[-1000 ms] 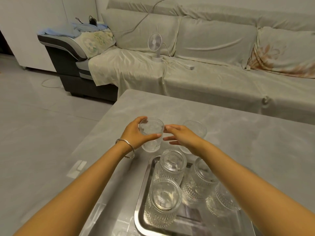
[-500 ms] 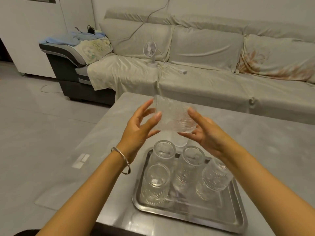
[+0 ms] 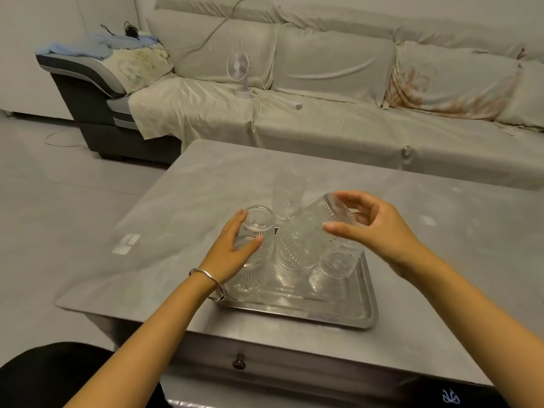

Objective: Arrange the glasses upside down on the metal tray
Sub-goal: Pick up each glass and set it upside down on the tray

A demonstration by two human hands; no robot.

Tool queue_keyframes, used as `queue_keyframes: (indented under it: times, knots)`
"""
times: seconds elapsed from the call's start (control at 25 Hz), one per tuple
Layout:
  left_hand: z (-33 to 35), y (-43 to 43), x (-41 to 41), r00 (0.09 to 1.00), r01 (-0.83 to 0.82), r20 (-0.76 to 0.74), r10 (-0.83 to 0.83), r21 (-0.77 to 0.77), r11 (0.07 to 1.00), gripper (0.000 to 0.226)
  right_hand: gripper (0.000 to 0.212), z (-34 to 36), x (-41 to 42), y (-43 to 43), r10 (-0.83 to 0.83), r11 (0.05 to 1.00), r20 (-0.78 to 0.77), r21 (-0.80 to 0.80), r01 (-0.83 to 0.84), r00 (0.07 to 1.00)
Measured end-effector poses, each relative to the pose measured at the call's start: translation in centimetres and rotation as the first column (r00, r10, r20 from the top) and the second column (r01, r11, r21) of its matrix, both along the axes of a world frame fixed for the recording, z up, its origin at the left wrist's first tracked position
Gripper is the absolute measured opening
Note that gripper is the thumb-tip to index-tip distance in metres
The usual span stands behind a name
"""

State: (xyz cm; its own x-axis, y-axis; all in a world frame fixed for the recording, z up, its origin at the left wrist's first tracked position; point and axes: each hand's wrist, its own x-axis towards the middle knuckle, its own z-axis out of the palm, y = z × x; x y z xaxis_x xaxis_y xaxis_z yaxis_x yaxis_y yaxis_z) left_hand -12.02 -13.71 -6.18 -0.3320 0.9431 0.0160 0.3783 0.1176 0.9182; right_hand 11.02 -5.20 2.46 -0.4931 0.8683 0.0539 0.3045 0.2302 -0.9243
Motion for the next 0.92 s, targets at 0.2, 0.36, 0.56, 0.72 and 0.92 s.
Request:
queue_keyframes:
  times: [0.2, 0.36, 0.56, 0.72, 0.92]
  knots:
    - [-0.8, 0.2, 0.4, 0.993, -0.034, 0.108, 0.038, -0.037, 0.999, 0.086, 0.081, -2.4, -0.7, -2.2, -0.002, 0.994, 0.195, 0.108, -0.019, 0.981]
    - [-0.8, 0.2, 0.2, 0.992, -0.038, 0.116, 0.042, -0.033, 0.999, 0.084, 0.082, -4.0, -1.5, -2.7, -0.006, 0.977, 0.328, 0.202, -0.064, 0.945]
    - [-0.8, 0.2, 0.3, 0.987, -0.060, 0.147, 0.063, -0.028, 0.998, 0.084, 0.081, -5.7, -2.4, -2.8, -0.007, 0.974, 0.379, 0.211, -0.079, 0.925]
    - [-1.0, 0.3, 0.3, 0.981, -0.086, 0.175, 0.087, -0.014, 0.996, 0.084, 0.080, -6.9, -2.9, -2.8, -0.001, 0.973, 0.390, 0.213, -0.089, 0.921]
    - [-1.2, 0.4, 0.4, 0.977, -0.103, 0.189, 0.101, -0.001, 0.995, 0.083, 0.079, -7.2, -3.2, -2.6, 0.003, 0.975, 0.384, 0.203, -0.088, 0.923]
